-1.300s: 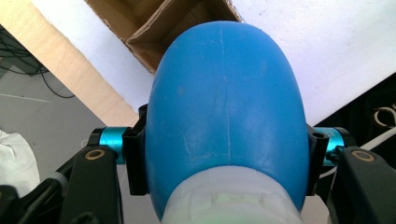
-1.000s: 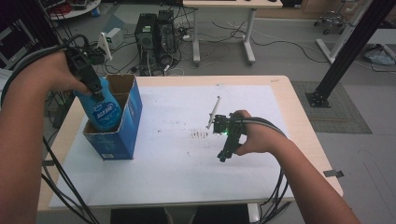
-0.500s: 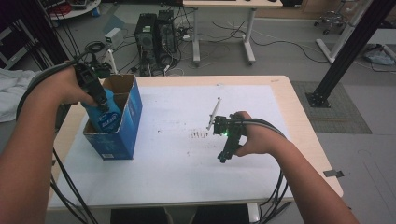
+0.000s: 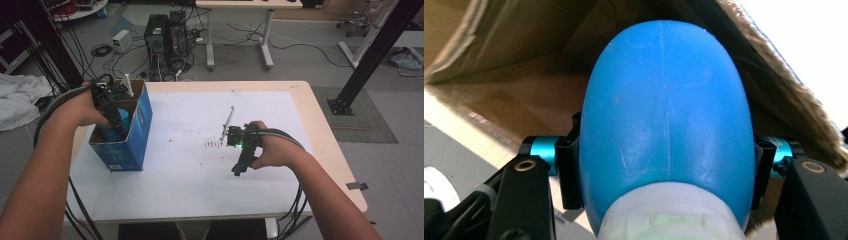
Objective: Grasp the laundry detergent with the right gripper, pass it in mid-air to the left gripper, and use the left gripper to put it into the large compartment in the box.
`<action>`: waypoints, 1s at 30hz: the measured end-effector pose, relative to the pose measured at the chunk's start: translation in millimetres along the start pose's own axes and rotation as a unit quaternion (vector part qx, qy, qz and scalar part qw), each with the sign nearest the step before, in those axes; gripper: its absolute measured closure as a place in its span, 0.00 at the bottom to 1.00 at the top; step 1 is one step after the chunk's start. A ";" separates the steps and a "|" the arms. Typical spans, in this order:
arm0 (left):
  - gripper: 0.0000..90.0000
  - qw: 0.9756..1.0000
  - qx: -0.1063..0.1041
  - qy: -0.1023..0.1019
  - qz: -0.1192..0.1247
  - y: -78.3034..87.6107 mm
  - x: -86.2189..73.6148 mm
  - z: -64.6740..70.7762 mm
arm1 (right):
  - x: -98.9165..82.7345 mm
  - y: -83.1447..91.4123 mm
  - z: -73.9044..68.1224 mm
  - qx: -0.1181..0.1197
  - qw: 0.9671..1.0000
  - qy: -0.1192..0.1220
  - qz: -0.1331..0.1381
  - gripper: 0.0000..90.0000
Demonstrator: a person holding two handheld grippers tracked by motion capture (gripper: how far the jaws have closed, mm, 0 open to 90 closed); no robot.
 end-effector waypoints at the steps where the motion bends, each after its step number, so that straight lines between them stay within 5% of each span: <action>1: 0.42 1.000 0.001 0.000 0.001 -2.1 0.1 0.1 | -0.3 -0.1 -0.3 0.000 1.000 -0.003 -0.001 0.03; 6: 0.42 1.000 0.006 -0.015 -0.003 -10.9 0.8 0.1 | -1.0 -1.0 -1.2 -0.001 1.000 -0.006 -0.005 0.03; 12: 0.42 1.000 0.004 -0.010 -0.003 -20.3 0.5 -0.6 | -1.8 -4.2 -0.7 0.001 1.000 0.000 -0.002 0.03; 30: 0.40 1.000 -0.001 -0.007 -0.002 -20.1 1.4 -3.8 | -2.6 -5.5 0.3 0.002 1.000 -0.004 -0.004 0.03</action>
Point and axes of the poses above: each handheld gripper's, and its own axes: y roughly backward along the jaws, x roughly out of its top, z roughly to its right, the point moved 1 cm from there along -y, roughly forward along the jaws, and after that the axes turned 4 degrees about z, right-handed, at the moved point
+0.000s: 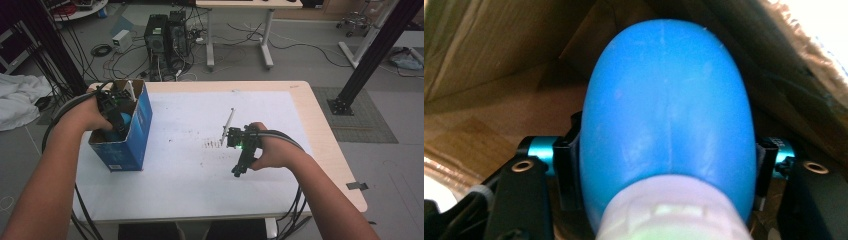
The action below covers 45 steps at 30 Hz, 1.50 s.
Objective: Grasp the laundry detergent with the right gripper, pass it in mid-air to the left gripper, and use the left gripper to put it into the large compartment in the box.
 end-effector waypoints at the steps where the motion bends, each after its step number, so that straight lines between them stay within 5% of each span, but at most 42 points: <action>1: 0.40 1.000 0.003 0.003 0.003 2.3 -0.4 0.0 | 0.0 0.0 0.0 0.000 1.000 0.000 0.000 0.03; 16: 0.31 1.000 0.010 0.005 0.011 16.3 -1.7 1.0 | 0.8 0.0 0.5 0.001 1.000 0.001 0.002 0.03; 45: 0.23 0.998 0.034 -0.029 0.037 84.2 -6.6 21.8 | 3.7 6.4 -0.8 -0.002 1.000 -0.002 0.010 0.03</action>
Point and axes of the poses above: each handheld gripper's, and its own axes: y roughly backward along the jaws, x roughly out of its top, z roughly to its right, the point moved 1 cm from there along -y, roughly forward along the jaws, and after that the axes turned 4 degrees about z, right-handed, at the moved point
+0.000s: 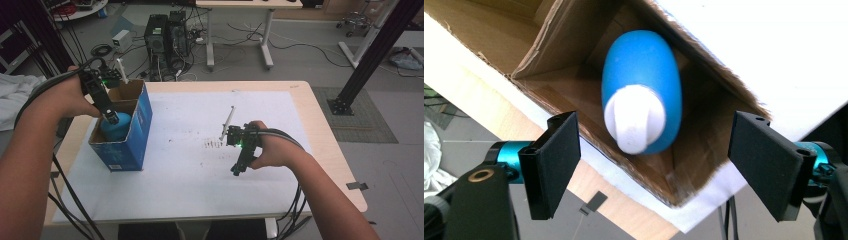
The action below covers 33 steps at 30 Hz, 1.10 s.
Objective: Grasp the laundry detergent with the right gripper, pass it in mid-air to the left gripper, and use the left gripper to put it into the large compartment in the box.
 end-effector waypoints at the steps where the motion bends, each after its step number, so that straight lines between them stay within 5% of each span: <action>1: 0.23 1.000 0.003 -0.005 -0.002 5.2 1.2 1.1 | 0.3 0.3 0.1 0.000 1.000 0.000 -0.001 0.03; 7: 0.23 1.000 0.003 -0.022 0.002 14.7 5.4 7.8 | 0.8 2.3 1.0 0.000 1.000 -0.001 -0.002 0.03; 18: 0.18 0.996 -0.010 -0.087 0.006 18.9 23.7 33.9 | 0.7 5.9 3.8 -0.001 1.000 -0.003 -0.002 0.03; 19: 0.18 0.994 -0.010 -0.107 0.002 19.1 27.8 39.8 | 0.7 6.9 3.9 -0.002 1.000 -0.003 -0.004 0.03; 21: 0.18 0.993 -0.010 -0.114 0.001 18.8 29.8 43.2 | 0.7 8.6 4.3 -0.002 1.000 -0.005 -0.001 0.03; 22: 0.18 0.990 -0.010 -0.139 0.001 18.1 35.6 52.8 | 0.6 10.5 4.8 -0.001 1.000 -0.007 -0.007 0.03; 25: 0.17 0.988 -0.011 -0.151 -0.001 17.3 38.8 58.4 | 0.6 10.7 4.9 -0.002 1.000 -0.007 -0.007 0.03; 26: 0.17 0.985 -0.017 -0.174 -0.004 15.1 44.9 68.1 | 0.9 11.6 5.5 -0.001 1.000 -0.006 -0.009 0.03; 33: 0.14 0.976 -0.032 -0.216 -0.007 5.4 58.7 90.5 | 2.7 15.3 6.3 0.000 1.000 -0.008 -0.015 0.03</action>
Point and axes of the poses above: each handheld gripper's, and its own axes: y roughly backward along the jaws, x roughly out of its top, z roughly to its right, the point moved 1 cm from there along -y, roughly forward along the jaws, and after that the axes turned 4 degrees about z, right-handed, at the moved point
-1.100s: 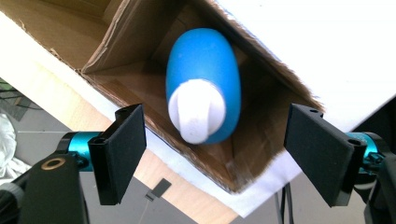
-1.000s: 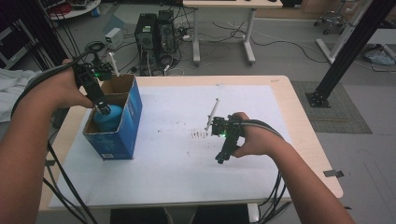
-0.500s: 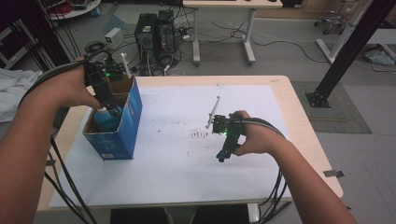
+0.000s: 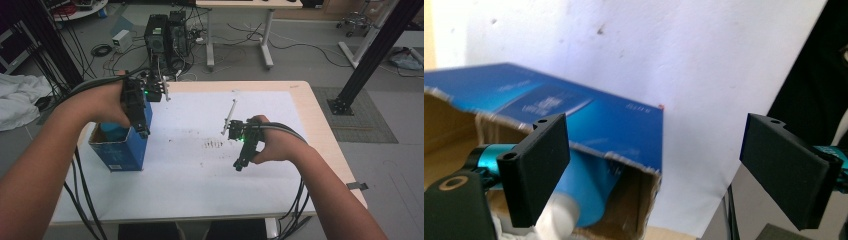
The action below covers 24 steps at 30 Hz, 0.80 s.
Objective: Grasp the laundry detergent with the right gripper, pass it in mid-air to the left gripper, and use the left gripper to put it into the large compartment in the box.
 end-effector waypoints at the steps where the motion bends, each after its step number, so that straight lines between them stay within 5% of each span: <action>1: 0.13 1.000 -0.002 -0.007 0.000 -2.1 2.8 1.2 | -0.1 0.3 0.0 0.000 1.000 0.000 -0.001 0.03; 12: 0.10 0.998 -0.031 -0.054 0.010 -33.9 21.7 9.8 | -1.8 -2.3 3.1 0.002 1.000 -0.002 -0.015 0.03; 24: 0.10 0.996 -0.052 -0.076 0.008 -64.2 25.6 18.8 | 4.1 -9.9 5.4 0.004 0.999 -0.005 -0.041 0.03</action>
Point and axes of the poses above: each handheld gripper's, and its own axes: y roughly backward along the jaws, x roughly out of its top, z roughly to its right, the point moved 1 cm from there along -y, roughly forward along the jaws, and after that the axes turned 4 degrees about z, right-handed, at the moved point
